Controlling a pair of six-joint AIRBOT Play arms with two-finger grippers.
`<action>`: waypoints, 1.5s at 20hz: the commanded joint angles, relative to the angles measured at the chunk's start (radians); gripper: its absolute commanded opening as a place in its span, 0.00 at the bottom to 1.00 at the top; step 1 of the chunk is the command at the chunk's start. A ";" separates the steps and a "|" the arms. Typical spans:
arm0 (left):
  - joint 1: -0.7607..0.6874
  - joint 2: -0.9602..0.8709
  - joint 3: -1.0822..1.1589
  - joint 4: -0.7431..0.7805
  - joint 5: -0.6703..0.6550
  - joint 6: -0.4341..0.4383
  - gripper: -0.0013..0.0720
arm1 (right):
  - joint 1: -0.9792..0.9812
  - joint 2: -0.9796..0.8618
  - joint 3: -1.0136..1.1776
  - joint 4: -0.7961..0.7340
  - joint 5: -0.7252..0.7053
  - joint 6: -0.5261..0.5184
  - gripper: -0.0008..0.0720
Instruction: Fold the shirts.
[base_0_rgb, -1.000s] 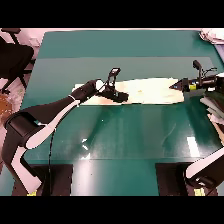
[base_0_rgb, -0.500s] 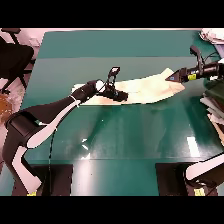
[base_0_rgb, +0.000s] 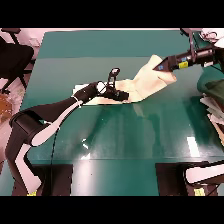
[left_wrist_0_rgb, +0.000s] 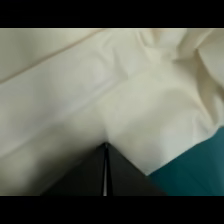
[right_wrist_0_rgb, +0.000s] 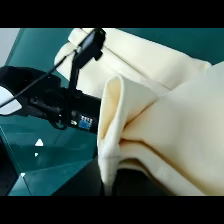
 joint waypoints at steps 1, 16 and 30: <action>-0.001 -0.006 -0.001 -0.003 -0.033 0.001 0.05 | 0.087 0.012 0.102 0.000 -0.055 0.080 0.03; -0.002 -0.005 -0.001 -0.052 -0.225 0.130 0.05 | 0.235 -0.089 0.175 -0.008 -0.096 0.160 0.03; 0.177 0.111 -0.002 0.227 -0.332 0.145 0.05 | 0.229 -0.070 0.176 -0.008 -0.056 0.184 0.03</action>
